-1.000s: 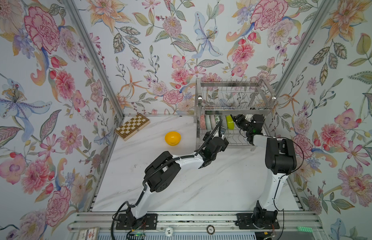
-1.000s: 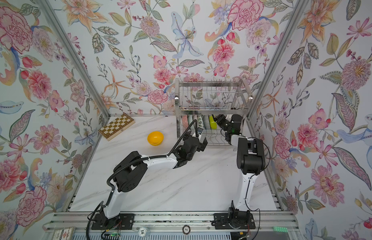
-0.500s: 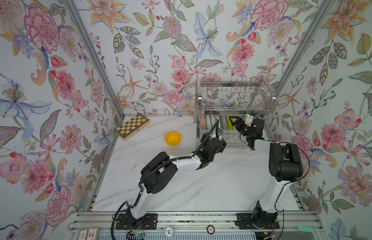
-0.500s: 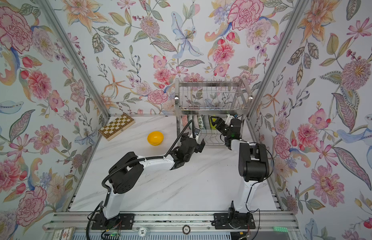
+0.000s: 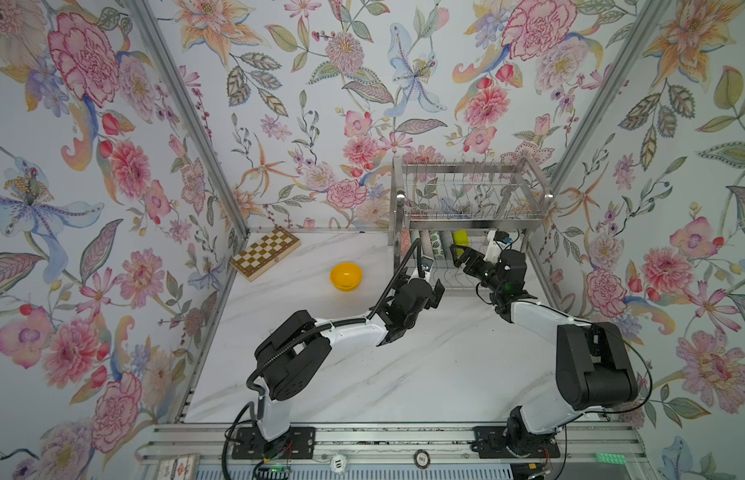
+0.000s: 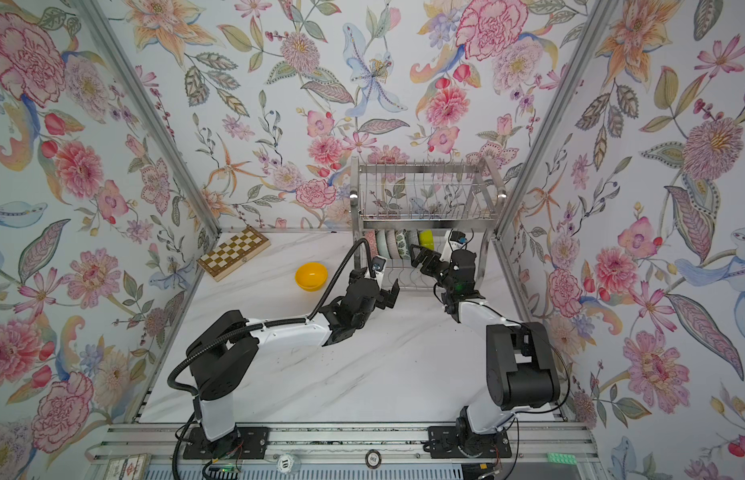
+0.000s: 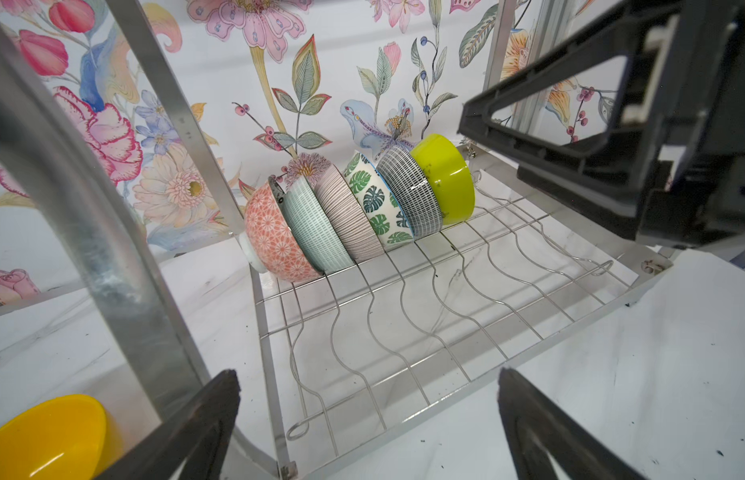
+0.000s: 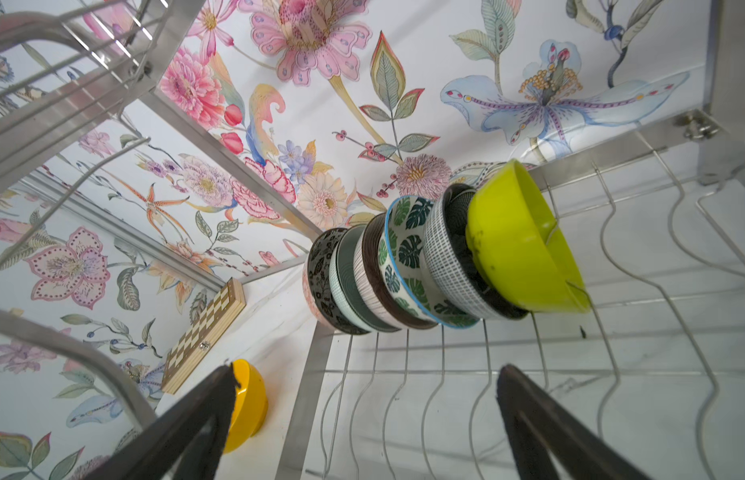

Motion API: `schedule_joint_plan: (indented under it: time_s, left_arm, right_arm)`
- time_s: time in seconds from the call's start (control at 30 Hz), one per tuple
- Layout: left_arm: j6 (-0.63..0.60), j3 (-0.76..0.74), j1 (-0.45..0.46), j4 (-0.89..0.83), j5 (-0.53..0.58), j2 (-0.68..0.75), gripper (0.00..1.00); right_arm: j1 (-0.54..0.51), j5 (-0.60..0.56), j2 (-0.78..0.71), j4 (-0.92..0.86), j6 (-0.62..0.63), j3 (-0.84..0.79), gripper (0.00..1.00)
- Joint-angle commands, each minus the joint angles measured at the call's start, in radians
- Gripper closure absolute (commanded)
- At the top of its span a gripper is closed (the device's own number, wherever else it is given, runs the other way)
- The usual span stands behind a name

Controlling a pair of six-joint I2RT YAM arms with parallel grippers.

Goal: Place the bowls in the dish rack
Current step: 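Move left gripper to the yellow bowl while right gripper draws back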

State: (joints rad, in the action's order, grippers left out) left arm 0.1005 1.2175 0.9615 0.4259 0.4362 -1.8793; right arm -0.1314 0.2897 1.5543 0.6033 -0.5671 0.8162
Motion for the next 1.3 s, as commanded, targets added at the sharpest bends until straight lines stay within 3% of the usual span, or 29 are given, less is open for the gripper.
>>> schedule_joint_plan:
  time_s: [0.0, 0.2, 0.37, 0.5, 0.63, 0.93, 1.1, 1.27]
  left_arm:
    - [0.033, -0.057, 0.004, -0.024, -0.017, 0.079, 0.01]
    - [0.066, -0.135, 0.003, -0.108, -0.037, 0.196, 0.01]
    - [0.092, -0.246, -0.024, -0.184, -0.03, 0.359, 0.01]
    - [0.166, -0.322, -0.124, -0.251, -0.075, 0.453, 0.01]
    - [0.285, -0.385, -0.293, -0.289, -0.18, 0.491, 0.01]
    - [0.513, -0.466, -0.562, -0.169, -0.406, 0.415, 0.01]
    - [0.594, -0.42, -0.623, -0.105, -0.457, 0.277, 0.06]
    - [0.633, -0.332, -0.629, -0.109, -0.482, 0.153, 0.12]
  right_arm:
    - [-0.041, -0.091, -0.071, -0.04, 0.08, -0.06, 0.01]
    - [-0.121, -0.144, -0.162, -0.087, 0.135, -0.156, 0.01]
    - [-0.248, -0.261, -0.275, -0.153, 0.215, -0.195, 0.01]
    - [-0.358, -0.36, -0.322, -0.161, 0.303, -0.194, 0.01]
    - [-0.455, -0.431, -0.302, -0.125, 0.379, -0.174, 0.01]
    - [-0.642, -0.604, -0.089, 0.018, 0.539, -0.088, 0.01]
    - [-0.737, -0.672, 0.002, 0.083, 0.633, -0.079, 0.01]
    - [-0.758, -0.702, 0.029, 0.131, 0.639, -0.096, 0.01]
